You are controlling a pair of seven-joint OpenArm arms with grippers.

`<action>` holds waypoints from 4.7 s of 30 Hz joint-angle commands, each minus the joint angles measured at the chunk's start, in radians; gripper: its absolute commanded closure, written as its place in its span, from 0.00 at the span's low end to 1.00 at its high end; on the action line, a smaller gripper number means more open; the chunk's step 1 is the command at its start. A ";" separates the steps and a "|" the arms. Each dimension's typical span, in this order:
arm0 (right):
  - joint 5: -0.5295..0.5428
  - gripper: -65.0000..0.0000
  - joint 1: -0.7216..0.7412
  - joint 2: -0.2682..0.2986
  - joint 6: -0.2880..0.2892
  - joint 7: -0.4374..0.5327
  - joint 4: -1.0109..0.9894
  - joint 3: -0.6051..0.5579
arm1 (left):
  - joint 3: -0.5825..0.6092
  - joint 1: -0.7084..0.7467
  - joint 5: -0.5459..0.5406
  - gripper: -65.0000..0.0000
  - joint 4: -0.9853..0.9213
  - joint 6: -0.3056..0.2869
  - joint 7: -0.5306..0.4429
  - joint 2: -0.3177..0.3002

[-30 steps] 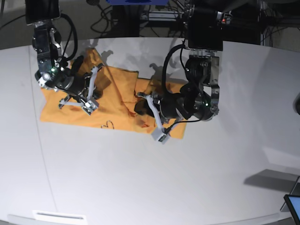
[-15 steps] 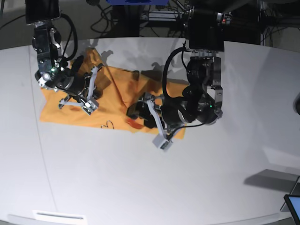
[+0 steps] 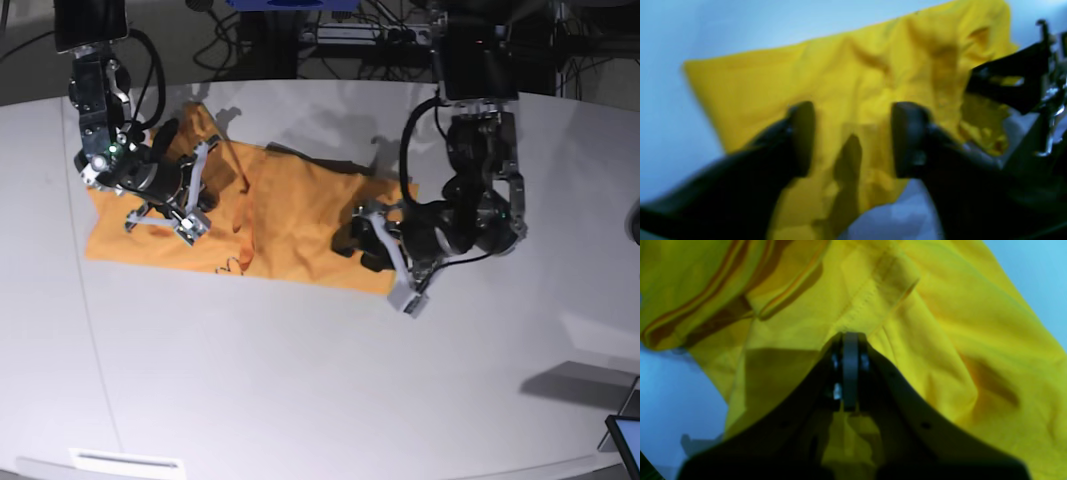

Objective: Fold the T-shirt properly
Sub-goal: 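Lay the folded hem onto the shirt with the left gripper, pressing it flat, then pull the folded edge with the left gripper away from the right gripper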

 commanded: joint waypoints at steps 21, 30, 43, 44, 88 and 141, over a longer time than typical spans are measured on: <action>-0.016 1.00 0.000 0.006 0.000 -0.040 0.008 0.000 | 0.042 -0.067 -0.026 0.91 0.023 -0.003 -0.016 0.036; -0.016 1.00 -0.001 0.008 0.000 -0.041 0.008 0.003 | 0.088 -0.036 -0.031 0.91 -0.069 -0.001 -0.071 0.080; -0.016 1.00 -0.001 0.008 0.000 -0.041 0.008 0.000 | 0.084 -0.030 -0.031 0.91 -0.188 -0.003 -0.120 0.062; -0.016 1.00 -0.001 0.008 0.000 -0.041 0.008 0.000 | 0.084 -0.030 -0.031 0.91 -0.199 -0.003 -0.120 0.062; -0.016 1.00 -0.050 0.008 0.000 -0.021 0.299 0.175 | -0.087 0.047 -0.028 0.97 -0.228 0.003 -0.122 -0.162; -0.016 1.00 -0.060 0.003 0.001 -0.086 0.290 0.174 | -0.214 -0.054 -0.172 0.73 -0.190 0.000 -0.048 -0.127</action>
